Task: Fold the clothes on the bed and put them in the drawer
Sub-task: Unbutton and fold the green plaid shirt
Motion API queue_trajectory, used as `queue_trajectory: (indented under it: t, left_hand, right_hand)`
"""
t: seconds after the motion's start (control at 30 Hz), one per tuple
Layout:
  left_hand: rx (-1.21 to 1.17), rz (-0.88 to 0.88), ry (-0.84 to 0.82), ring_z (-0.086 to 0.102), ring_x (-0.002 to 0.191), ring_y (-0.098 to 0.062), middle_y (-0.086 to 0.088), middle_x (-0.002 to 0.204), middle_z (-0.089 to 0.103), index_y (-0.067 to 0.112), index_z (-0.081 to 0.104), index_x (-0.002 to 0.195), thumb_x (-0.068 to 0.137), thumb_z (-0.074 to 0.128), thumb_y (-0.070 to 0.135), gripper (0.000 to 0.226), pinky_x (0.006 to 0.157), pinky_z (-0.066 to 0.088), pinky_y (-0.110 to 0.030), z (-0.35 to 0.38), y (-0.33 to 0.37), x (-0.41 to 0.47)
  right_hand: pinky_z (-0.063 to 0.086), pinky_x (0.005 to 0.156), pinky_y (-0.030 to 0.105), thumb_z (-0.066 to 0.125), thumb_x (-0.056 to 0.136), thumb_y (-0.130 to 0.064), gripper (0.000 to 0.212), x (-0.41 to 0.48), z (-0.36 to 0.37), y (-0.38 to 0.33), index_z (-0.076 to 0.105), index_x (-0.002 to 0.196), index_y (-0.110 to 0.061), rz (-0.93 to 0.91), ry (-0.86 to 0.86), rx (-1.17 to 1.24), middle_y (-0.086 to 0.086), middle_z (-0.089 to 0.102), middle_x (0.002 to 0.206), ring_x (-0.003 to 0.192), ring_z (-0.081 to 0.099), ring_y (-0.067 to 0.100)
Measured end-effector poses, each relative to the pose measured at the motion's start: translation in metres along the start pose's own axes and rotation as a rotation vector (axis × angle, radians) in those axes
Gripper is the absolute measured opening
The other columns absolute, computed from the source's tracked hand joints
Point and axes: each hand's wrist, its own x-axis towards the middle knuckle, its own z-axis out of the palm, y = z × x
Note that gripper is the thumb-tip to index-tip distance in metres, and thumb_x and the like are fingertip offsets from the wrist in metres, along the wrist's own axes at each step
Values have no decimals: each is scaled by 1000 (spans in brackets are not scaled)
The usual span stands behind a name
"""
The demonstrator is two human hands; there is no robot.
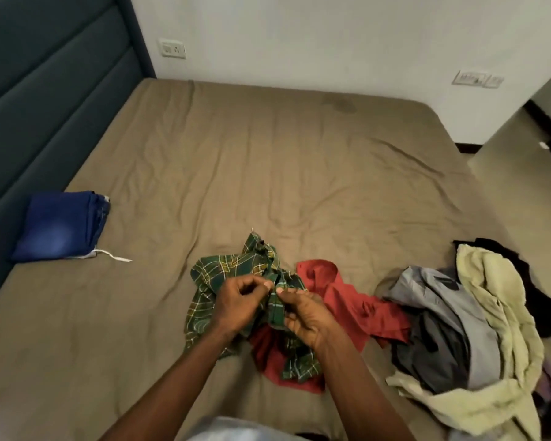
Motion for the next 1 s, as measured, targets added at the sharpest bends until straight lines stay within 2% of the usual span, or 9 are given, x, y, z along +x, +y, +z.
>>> queue_trajectory:
  t: [0.07,0.17,0.27,0.37,0.43,0.63,0.8,0.9,1.0]
  left_hand:
    - [-68,-96,-4,71,75,-9,6,79,78,23,81,80,89,79,18,11,71,56,-28,1,-7,-8]
    - [-189,-305,-76,74,77,-22,-8,81,78,10,79,87,82,81,-1,12,76,62,-38,1,-12,-17]
    - [-243,-381,-66,71,66,-19,-9,73,74,8,75,88,81,77,-10,19,69,64,-40,2,-14,-28]
    - [-116,-271,56,72,72,-11,2,79,77,17,77,82,83,75,-6,23,65,60,-28,3,-23,-33]
    - [-39,-199,54,73,80,-8,8,85,78,22,80,85,85,76,2,21,70,60,-27,3,-28,-38]
    - [-75,-249,18,75,78,-15,3,79,78,19,82,85,87,82,22,4,72,64,-34,-1,-26,-46]
    - [-184,-360,26,70,73,-19,-14,85,77,9,77,90,82,84,4,11,76,63,-45,-4,-26,-44]
    - [-53,-238,19,70,72,-10,-1,80,76,18,76,88,81,84,6,16,73,65,-38,-6,-30,-42]
    - [189,-59,16,69,76,2,16,81,74,30,77,90,81,85,17,18,67,59,-23,-10,-32,-43]
  right_hand:
    - [61,70,43,71,89,-1,9,-4,-6,13,72,97,0,-19,16,-41,18,75,89,75,71,29]
    - [59,61,33,67,88,6,8,-12,-11,26,71,88,0,-52,28,-63,17,74,82,68,69,24]
    - [60,62,30,66,89,7,8,-18,-10,33,72,88,1,-63,38,-120,14,73,80,69,68,20]
    - [60,90,48,67,90,3,8,-18,-8,40,72,96,1,-44,57,-102,19,75,92,87,71,29]
    - [57,96,52,68,90,0,11,-19,-4,45,71,100,0,-35,81,-82,20,74,96,91,70,31]
    - [62,69,33,65,92,1,6,-22,6,51,69,91,-3,-29,88,-45,13,74,81,72,72,21]
    - [62,81,40,68,91,-1,5,-20,10,49,71,91,-5,-31,85,-60,11,75,82,82,72,25]
    - [60,61,29,72,91,-3,5,-19,13,48,70,87,-6,-25,81,-31,7,74,73,64,71,15]
    - [63,70,33,79,84,-4,14,-18,19,45,70,94,2,-29,91,8,11,75,79,69,72,18]
